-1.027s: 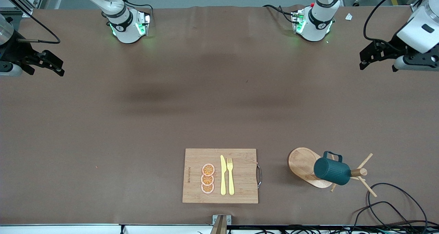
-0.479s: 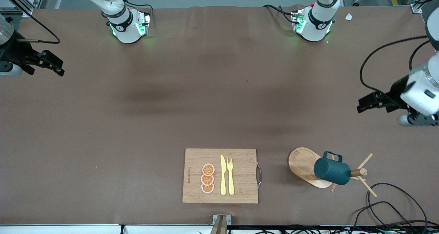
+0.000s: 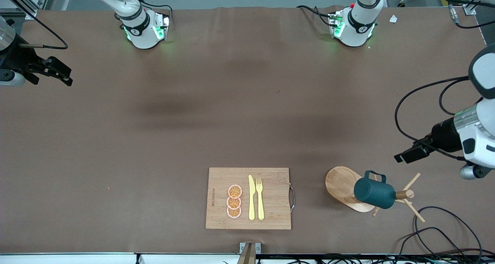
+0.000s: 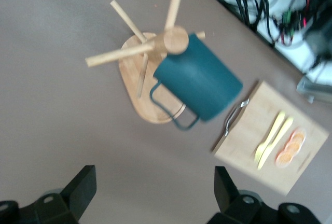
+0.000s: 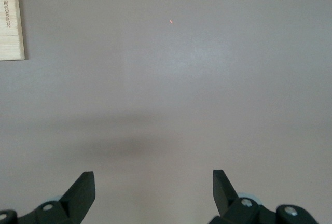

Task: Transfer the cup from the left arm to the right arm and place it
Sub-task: 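Move the left gripper toward the teal mug on the wooden stand, then close the left gripper around the teal mug body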

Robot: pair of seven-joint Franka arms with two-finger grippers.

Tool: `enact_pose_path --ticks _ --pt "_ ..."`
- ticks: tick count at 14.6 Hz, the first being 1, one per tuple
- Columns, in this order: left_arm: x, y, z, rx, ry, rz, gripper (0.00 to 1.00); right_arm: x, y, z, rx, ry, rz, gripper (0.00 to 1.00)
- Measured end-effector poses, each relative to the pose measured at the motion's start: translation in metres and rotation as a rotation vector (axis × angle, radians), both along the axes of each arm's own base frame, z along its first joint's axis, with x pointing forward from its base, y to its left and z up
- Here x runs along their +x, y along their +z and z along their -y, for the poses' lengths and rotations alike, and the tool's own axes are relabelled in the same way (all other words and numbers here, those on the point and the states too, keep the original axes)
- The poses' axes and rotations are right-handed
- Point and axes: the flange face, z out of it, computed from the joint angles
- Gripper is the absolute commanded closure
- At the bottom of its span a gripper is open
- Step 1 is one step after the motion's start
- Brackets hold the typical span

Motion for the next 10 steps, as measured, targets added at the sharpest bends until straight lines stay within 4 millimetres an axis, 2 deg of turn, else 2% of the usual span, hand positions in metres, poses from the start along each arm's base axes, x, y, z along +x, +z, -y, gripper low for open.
enact_pose_path --ticks 3,6,7,10 --pt "0.017 -0.023 0.013 -0.046 0.252 -0.011 0.00 0.000 0.000 0.000 0.000 0.000 0.000 0.00" --pt "0.031 -0.053 0.043 -0.081 0.409 -0.030 0.00 0.000 0.000 0.000 0.000 0.000 0.001 0.00" --pt "0.035 -0.062 0.051 -0.092 0.452 -0.031 0.04 0.000 0.000 0.000 0.000 0.000 0.001 0.00" --pt "0.043 -0.079 0.052 -0.101 0.505 -0.045 0.06 0.000 0.000 0.000 0.000 0.000 0.001 0.00"
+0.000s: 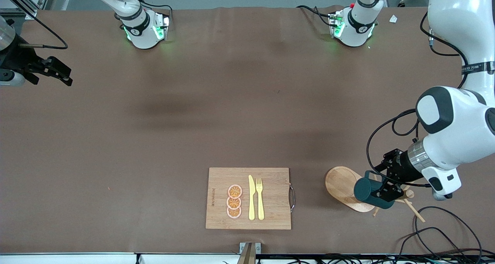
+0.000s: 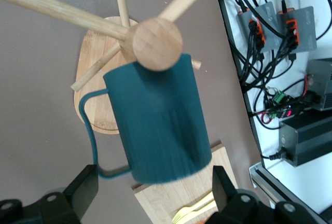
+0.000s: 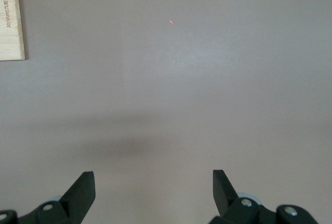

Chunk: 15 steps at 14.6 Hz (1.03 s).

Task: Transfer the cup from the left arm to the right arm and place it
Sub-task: 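Close the left gripper around the teal mug body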

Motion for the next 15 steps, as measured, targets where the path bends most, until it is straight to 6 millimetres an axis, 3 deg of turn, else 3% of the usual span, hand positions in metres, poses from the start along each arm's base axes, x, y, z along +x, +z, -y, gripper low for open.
enact_pose_path --ticks 15 --pt "0.008 -0.015 -0.016 -0.047 0.078 -0.010 0.07 0.000 0.001 0.000 0.000 0.000 0.001 0.00"
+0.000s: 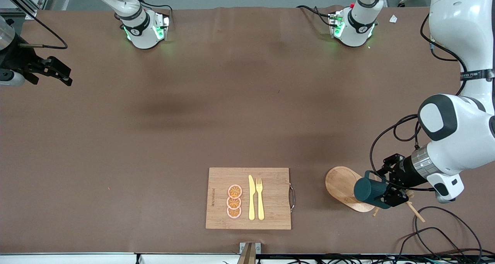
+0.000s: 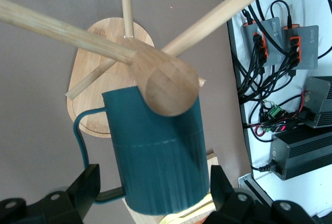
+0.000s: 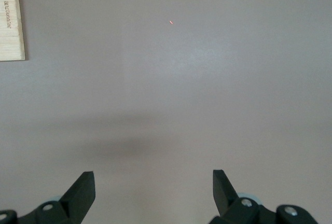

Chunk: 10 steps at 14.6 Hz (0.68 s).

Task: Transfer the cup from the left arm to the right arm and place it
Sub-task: 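Close the left gripper around the teal mug body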

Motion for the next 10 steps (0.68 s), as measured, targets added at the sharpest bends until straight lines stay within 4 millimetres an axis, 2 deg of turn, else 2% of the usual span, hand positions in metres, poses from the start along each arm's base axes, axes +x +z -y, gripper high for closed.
enact_pose_path --ticks 7,10 --pt "0.006 -0.017 -0.005 -0.052 0.039 -0.006 0.07 0.000 0.001 0.000 0.000 0.000 0.003 0.00" --pt "0.007 -0.023 -0.006 -0.052 0.042 -0.012 0.14 0.000 0.002 0.000 0.000 0.001 0.003 0.00"
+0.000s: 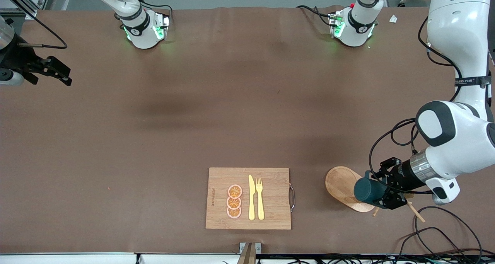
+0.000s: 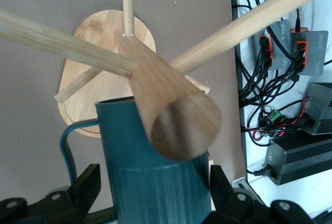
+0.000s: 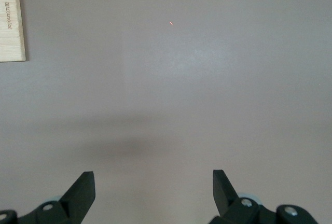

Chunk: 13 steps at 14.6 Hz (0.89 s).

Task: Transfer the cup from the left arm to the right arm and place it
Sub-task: 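Close the left gripper around the teal mug body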

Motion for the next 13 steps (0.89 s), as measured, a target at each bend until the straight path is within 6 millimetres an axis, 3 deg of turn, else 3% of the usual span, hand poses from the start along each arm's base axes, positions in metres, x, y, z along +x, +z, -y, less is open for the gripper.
enact_pose_path --ticks 7,13 --pt "0.0009 -0.0018 0.0001 -0.004 0.002 -0.001 0.21 -0.0004 0.0033 0.0002 -0.001 0.023 0.000 0.00" --pt "0.0014 -0.0011 0.0002 -0.010 0.005 0.001 0.41 -0.0005 0.0034 0.0002 -0.001 0.024 0.000 0.00"
